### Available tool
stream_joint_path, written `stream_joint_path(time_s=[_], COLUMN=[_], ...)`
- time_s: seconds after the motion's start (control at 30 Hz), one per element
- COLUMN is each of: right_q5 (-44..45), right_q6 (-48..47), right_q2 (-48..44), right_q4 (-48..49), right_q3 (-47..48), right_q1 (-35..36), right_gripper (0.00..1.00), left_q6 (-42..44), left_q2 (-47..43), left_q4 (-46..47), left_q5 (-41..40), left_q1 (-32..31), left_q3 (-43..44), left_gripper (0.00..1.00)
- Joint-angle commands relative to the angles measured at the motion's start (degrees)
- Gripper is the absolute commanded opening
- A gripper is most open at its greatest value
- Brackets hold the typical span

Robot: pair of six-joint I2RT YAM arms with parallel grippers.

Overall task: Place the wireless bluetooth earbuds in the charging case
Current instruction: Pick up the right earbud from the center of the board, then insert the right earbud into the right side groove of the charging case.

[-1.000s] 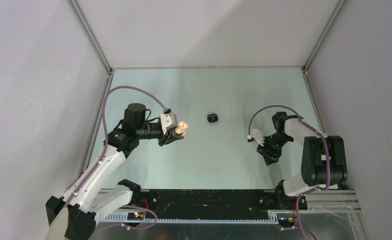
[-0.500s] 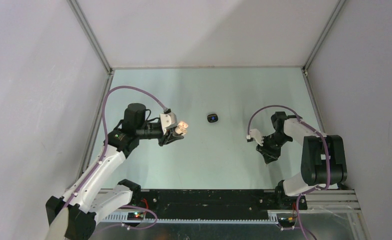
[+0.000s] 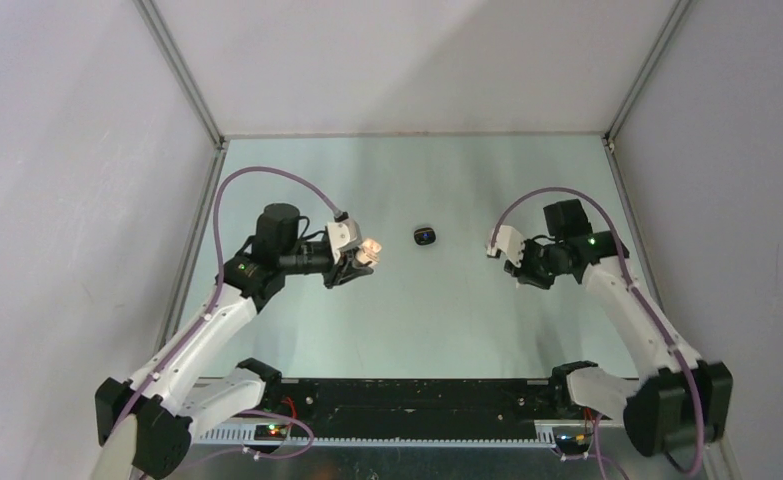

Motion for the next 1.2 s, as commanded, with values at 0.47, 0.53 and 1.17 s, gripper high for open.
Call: stream_joint_path(time_s=[0.47,0.53,1.17], right_q5=[34.0,38.5,35.7], right_q6=[23.4,24.4,39.2], right_q2=[-4.4,-2.3,7.4], right_q4=[33.9,36.2,22.6], right_q3=[21.0,22.8,45.2], right_q1=[40.8,44.5,50.9], right_gripper=[0.08,0.08,0.06], left_q6=[-10.4,-13.6,-45.4], left_q2=[6.0,6.1,3.2], left_q4=[2.1,4.7,56.5], left_q5=[-8.4,-9.6,3.2], left_q1=[-2.8,-2.8,0.5], left_q3=[12.8,12.9,-7.0], left_gripper=[0.02,0.02,0.08])
